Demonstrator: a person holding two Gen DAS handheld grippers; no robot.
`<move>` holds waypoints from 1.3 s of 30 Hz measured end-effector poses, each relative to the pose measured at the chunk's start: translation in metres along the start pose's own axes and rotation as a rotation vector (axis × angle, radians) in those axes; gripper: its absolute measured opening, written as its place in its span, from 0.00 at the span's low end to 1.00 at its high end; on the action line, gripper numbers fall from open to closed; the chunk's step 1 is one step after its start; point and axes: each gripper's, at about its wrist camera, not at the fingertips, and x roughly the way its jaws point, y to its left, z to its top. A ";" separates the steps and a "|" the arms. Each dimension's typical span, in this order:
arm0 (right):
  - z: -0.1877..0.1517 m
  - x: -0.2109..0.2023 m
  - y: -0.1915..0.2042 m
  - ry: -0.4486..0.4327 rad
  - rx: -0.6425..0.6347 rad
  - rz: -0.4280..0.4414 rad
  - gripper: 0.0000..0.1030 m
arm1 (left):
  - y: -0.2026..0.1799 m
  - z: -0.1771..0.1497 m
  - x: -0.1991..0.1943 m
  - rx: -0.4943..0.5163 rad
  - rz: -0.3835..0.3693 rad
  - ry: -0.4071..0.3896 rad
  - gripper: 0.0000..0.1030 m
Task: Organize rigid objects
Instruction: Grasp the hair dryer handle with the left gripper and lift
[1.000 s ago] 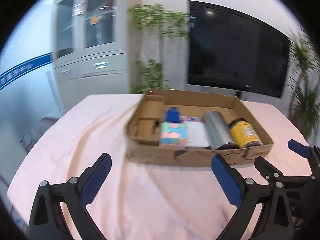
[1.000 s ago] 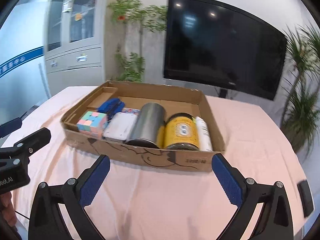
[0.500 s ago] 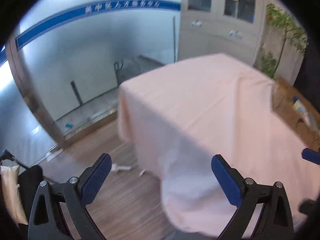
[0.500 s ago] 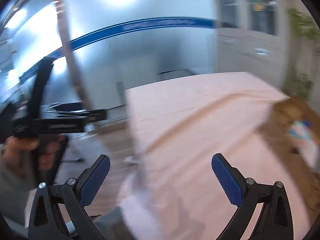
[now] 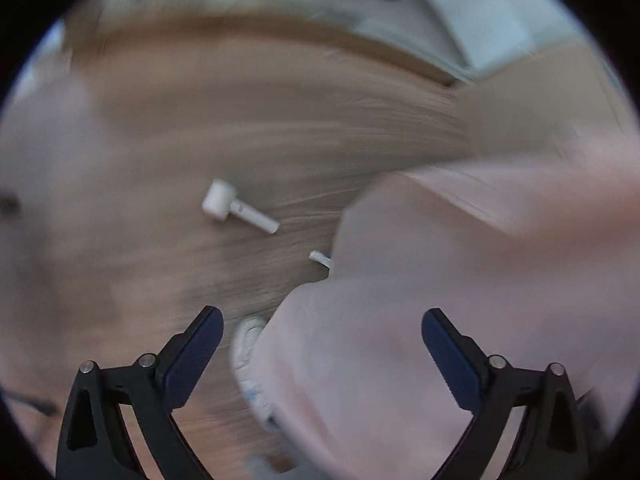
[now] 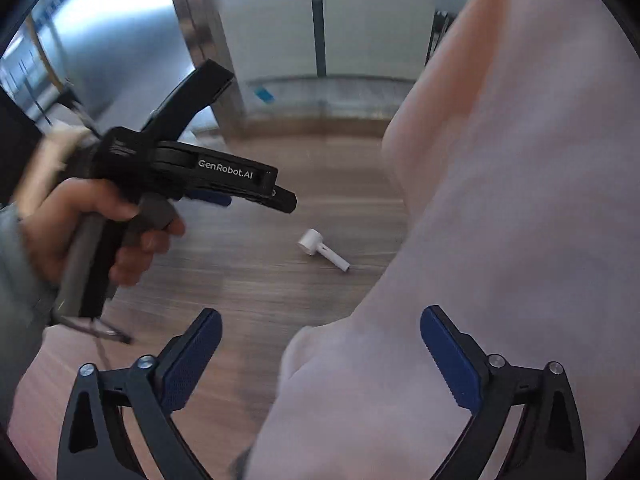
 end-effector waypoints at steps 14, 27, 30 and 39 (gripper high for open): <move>0.117 0.329 -0.054 0.031 -0.142 -0.053 0.91 | 0.130 0.081 0.255 -0.427 -0.123 0.118 0.72; 0.068 0.471 -0.070 -0.038 -0.348 0.056 0.69 | 0.152 0.084 0.315 -0.569 -0.115 0.169 0.32; 0.059 0.502 -0.073 -0.022 -0.365 0.116 0.55 | 0.153 0.087 0.322 -0.575 -0.113 0.177 0.32; 0.053 0.512 -0.090 -0.059 -0.355 0.190 0.34 | 0.158 0.075 0.322 -0.583 -0.105 0.142 0.32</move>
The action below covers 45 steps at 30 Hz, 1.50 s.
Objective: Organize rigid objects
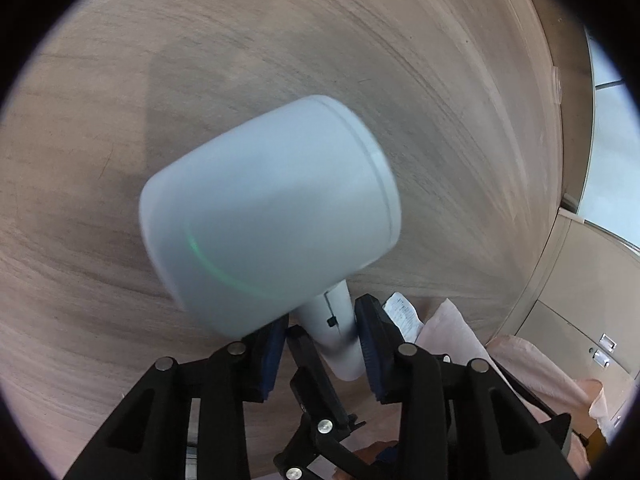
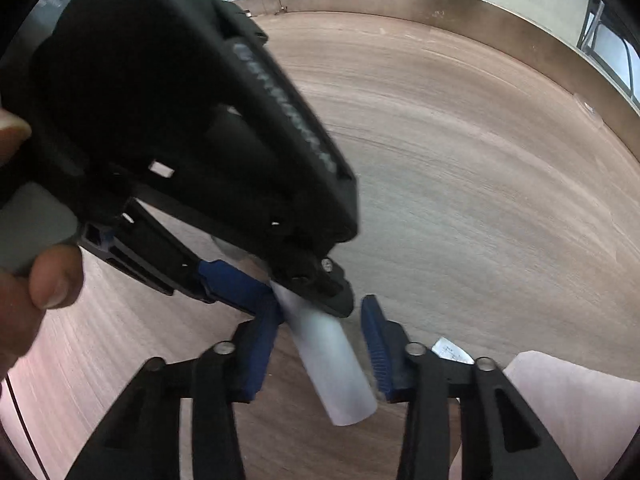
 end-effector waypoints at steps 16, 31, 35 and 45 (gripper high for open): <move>-0.008 -0.024 -0.019 -0.012 -0.078 -0.053 0.40 | 0.010 -0.008 0.002 0.008 -0.010 0.003 0.27; 0.068 -0.206 0.023 -0.063 0.051 -0.078 0.20 | -0.068 -0.112 -0.189 0.247 -0.065 -0.128 0.14; 0.113 -0.334 0.044 -0.141 0.066 -0.132 0.20 | -0.113 -0.170 -0.288 0.322 -0.110 -0.184 0.14; 0.040 -0.367 0.004 0.011 0.469 -0.034 0.88 | -0.082 -0.177 -0.270 0.447 0.079 -0.212 0.73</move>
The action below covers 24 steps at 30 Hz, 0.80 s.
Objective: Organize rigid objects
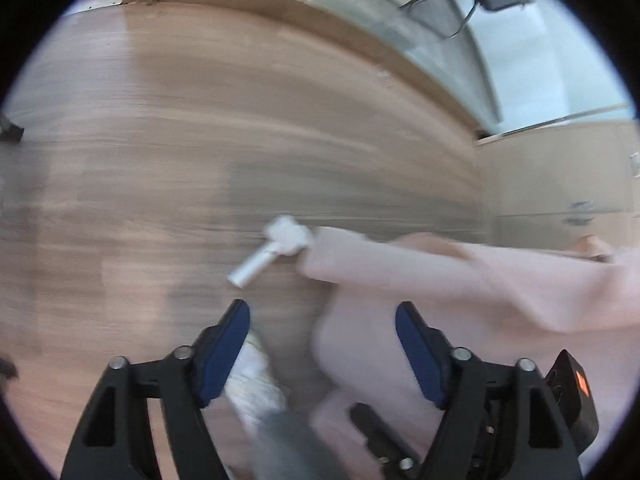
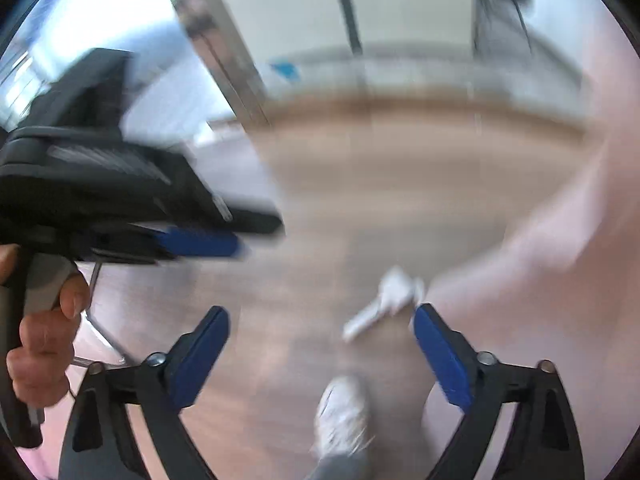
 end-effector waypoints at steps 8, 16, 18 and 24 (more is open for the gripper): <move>-0.025 0.250 -0.075 0.227 0.419 -0.070 0.65 | 0.067 0.039 0.217 0.207 0.074 0.217 0.56; -0.009 0.335 -0.143 0.264 0.540 0.004 0.65 | 0.090 0.002 0.269 0.350 0.094 0.201 0.56; 0.000 0.344 -0.146 0.267 0.546 0.021 0.73 | 0.084 -0.010 0.286 0.424 0.158 0.214 0.56; 0.014 0.393 -0.114 0.351 0.524 -0.013 0.72 | 0.064 -0.031 0.298 0.557 0.269 0.151 0.29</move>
